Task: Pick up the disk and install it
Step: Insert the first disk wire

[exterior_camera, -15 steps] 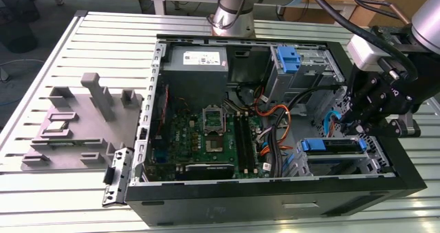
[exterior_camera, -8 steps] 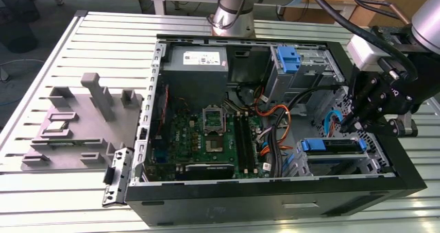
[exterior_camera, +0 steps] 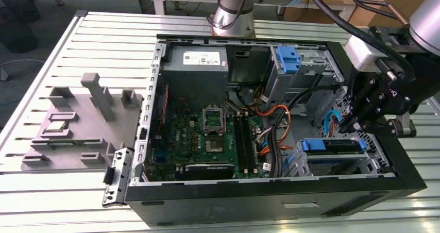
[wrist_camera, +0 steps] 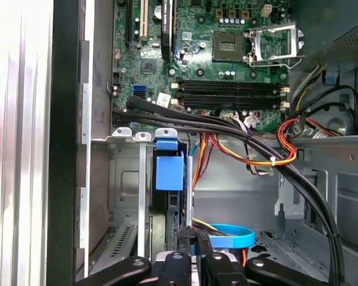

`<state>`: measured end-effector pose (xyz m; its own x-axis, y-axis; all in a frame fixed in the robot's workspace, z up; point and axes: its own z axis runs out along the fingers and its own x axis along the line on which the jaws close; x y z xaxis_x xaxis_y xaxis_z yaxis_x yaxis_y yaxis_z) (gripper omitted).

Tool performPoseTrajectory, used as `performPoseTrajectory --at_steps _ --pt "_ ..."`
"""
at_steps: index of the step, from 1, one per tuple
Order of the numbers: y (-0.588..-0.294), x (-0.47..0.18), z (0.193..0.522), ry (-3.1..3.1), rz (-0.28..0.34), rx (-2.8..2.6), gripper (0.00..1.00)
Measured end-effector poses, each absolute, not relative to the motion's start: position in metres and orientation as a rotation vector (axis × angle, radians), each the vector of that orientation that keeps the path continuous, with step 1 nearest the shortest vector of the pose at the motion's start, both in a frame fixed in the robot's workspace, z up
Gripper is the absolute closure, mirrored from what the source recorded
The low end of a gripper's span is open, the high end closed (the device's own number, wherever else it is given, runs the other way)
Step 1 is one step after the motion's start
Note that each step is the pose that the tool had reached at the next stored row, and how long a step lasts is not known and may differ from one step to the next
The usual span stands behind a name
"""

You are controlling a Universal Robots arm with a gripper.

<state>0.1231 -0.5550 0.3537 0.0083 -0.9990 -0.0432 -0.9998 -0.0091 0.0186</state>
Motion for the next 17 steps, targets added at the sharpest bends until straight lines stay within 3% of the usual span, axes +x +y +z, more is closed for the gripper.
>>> performPoseTrajectory --at_steps 17 --pt "-0.5607 0.1140 0.3474 2.151 0.020 -2.224 0.84"
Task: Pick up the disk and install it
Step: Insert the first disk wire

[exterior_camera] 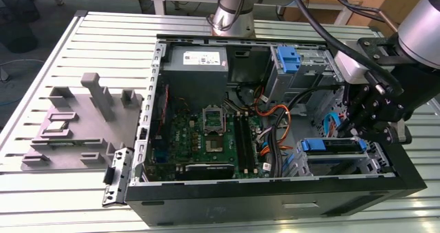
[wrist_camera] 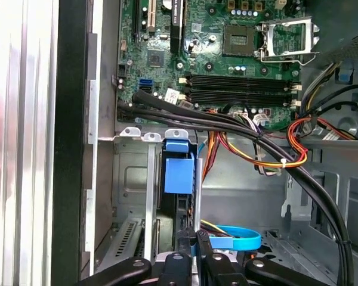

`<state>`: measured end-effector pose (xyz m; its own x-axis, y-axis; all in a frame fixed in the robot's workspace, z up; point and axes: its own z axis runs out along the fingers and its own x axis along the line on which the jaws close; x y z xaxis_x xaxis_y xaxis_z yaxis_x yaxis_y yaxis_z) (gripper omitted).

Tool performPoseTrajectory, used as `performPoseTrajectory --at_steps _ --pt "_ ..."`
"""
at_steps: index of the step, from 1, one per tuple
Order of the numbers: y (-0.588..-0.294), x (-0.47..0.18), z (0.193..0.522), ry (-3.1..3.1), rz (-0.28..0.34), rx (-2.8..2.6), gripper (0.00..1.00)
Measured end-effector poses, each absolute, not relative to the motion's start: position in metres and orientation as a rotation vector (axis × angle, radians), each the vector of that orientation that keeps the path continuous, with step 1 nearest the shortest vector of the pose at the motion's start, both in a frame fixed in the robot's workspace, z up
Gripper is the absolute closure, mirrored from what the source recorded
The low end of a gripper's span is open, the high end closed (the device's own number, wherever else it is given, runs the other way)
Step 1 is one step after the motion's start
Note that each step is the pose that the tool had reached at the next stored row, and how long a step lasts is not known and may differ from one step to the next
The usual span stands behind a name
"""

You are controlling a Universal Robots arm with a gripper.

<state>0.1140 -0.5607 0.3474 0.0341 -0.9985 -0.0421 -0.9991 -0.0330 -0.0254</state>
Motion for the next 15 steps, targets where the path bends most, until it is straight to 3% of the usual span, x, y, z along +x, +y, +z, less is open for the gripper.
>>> performPoseTrajectory --at_steps 15 --pt "-0.5631 0.1111 0.3388 2.129 0.010 -2.233 0.84"
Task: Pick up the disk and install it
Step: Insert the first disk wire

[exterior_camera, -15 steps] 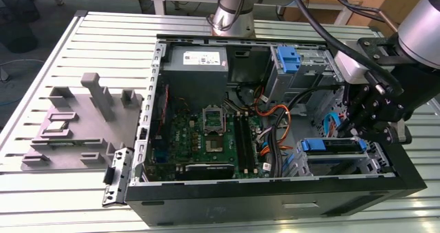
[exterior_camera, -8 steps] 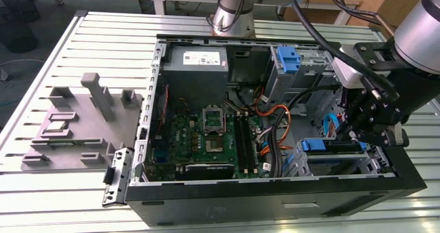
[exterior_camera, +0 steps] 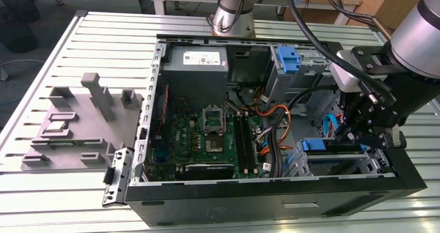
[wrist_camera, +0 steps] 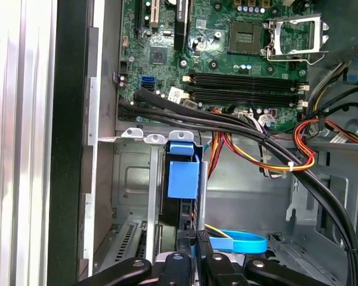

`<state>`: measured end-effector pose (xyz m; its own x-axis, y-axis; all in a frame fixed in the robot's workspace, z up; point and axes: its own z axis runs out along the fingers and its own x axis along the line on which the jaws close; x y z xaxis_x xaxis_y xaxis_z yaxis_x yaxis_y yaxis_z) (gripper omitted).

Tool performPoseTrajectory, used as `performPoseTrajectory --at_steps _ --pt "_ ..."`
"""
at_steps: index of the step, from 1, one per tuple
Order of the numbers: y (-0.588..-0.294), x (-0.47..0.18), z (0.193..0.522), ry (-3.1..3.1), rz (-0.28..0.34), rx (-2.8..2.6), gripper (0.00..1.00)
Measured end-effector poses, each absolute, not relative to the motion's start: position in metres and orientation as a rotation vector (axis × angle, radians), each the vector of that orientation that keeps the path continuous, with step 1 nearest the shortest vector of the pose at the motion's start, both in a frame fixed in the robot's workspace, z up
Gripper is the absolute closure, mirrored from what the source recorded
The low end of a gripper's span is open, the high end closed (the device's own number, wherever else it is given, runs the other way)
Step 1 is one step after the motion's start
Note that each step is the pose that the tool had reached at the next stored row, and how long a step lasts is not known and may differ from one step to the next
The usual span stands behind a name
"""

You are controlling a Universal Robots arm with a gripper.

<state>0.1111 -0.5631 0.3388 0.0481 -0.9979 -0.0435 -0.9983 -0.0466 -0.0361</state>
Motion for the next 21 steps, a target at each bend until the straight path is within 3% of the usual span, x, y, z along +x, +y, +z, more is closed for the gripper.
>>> performPoseTrajectory --at_steps 21 --pt "-0.5632 0.1108 0.3357 2.119 0.010 -2.239 0.84"
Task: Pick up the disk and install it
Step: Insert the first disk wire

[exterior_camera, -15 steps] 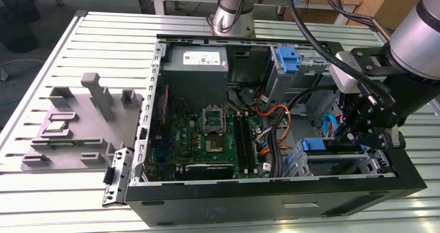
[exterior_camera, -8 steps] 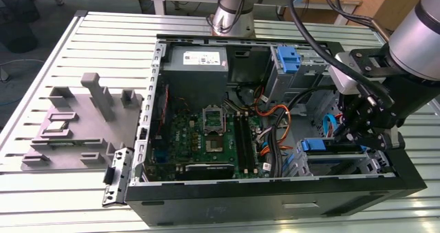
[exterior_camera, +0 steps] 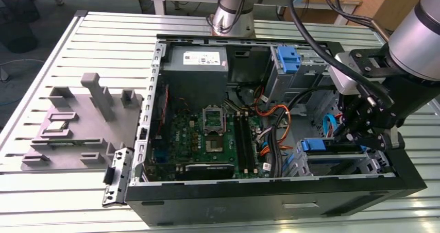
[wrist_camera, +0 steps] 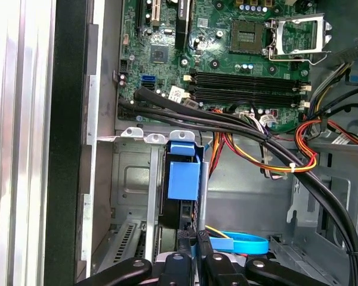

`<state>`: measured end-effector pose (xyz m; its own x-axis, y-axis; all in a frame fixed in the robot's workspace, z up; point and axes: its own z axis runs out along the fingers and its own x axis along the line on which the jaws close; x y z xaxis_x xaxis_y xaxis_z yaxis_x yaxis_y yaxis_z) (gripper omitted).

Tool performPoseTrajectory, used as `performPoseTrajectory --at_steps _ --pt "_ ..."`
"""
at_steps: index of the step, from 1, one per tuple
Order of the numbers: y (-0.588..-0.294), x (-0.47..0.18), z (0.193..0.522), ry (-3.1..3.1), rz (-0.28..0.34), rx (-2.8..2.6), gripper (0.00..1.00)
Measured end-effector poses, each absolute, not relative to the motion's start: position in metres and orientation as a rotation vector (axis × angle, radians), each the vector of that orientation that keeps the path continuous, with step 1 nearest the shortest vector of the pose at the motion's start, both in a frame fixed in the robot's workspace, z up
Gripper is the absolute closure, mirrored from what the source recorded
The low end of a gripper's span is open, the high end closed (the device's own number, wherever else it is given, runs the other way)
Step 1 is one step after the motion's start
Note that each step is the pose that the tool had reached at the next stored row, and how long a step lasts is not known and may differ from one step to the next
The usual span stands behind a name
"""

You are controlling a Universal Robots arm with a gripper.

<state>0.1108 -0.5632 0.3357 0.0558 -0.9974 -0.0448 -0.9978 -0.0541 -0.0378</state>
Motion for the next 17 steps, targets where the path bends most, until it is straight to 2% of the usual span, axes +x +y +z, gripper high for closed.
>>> performPoseTrajectory --at_steps 17 --pt "-0.5646 0.1100 0.3375 2.115 0.000 -2.235 0.84"
